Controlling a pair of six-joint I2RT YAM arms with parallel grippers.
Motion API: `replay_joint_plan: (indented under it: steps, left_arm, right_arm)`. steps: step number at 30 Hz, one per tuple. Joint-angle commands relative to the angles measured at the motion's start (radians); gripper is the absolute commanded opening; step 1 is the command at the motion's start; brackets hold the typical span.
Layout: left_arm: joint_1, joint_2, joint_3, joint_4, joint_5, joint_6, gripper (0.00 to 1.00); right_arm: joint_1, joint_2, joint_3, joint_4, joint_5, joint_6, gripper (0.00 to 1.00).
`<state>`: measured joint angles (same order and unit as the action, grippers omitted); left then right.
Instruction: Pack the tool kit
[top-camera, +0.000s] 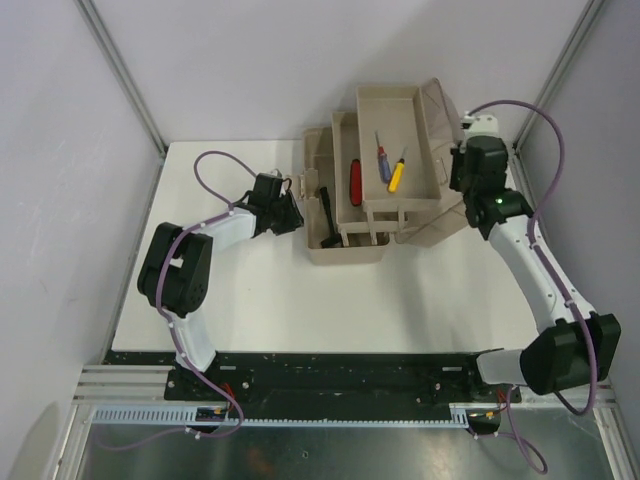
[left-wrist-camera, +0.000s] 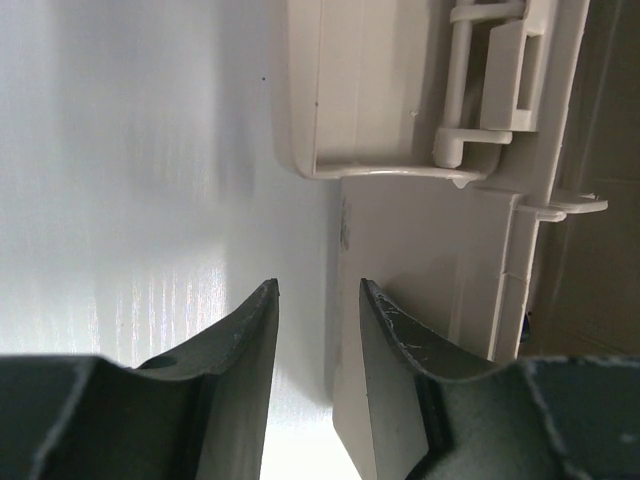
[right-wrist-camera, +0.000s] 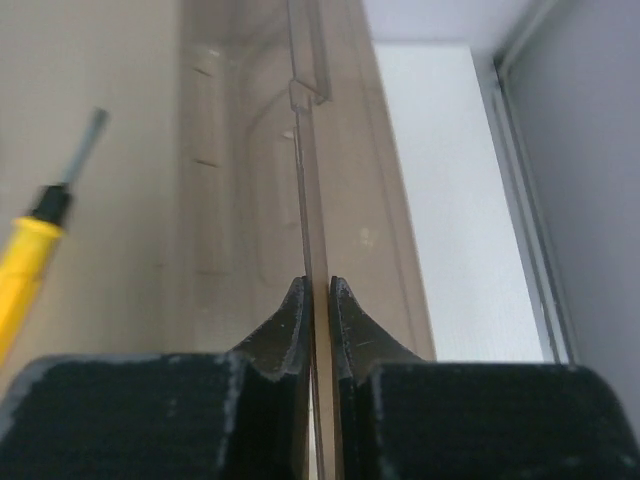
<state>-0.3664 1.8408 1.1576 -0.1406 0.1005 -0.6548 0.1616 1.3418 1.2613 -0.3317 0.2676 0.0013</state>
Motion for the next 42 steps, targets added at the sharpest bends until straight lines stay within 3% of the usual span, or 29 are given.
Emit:
replay_joint_plan:
  steps: [1, 11, 16, 20, 22, 27, 32, 36, 42]
  left_arm:
    - [-0.025, -0.025, 0.004, 0.029, 0.042, 0.000, 0.42]
    - [-0.005, -0.082, -0.015, -0.030, -0.007, -0.020, 0.45]
    - [0.008, -0.140, -0.056, -0.063, -0.028, -0.030, 0.46]
    - [0.027, -0.149, -0.059, -0.072, -0.041, -0.017, 0.47]
    - [0.048, -0.153, -0.062, -0.074, -0.040, -0.023, 0.47]
    - [0.089, -0.155, -0.075, -0.075, -0.025, -0.038, 0.48]
    - [0.100, -0.151, -0.071, -0.074, -0.026, -0.037, 0.49]
    - [0.115, -0.158, -0.074, -0.074, -0.037, -0.037, 0.50]
    - [0.138, -0.188, -0.087, -0.082, -0.080, -0.046, 0.51]
  right_arm:
    - [0.226, -0.037, 0.086, 0.112, 0.179, -0.079, 0.00]
    - [0.603, 0.195, 0.223, 0.163, 0.612, -0.215, 0.00]
    - [0.706, 0.348, 0.313, 0.223, 0.837, -0.276, 0.01]
    - [0.752, 0.408, 0.325, 0.289, 0.903, -0.316, 0.05]
    - [0.761, 0.412, 0.328, 0.271, 0.881, -0.292, 0.14]
    - [0.769, 0.402, 0.321, 0.210, 0.778, -0.225, 0.55]
    - [0.774, 0.405, 0.330, 0.134, 0.620, -0.141, 0.81]
    - [0.778, 0.390, 0.339, 0.094, 0.483, -0.079, 0.89]
    - [0.767, 0.331, 0.362, 0.075, 0.220, 0.024, 0.89]
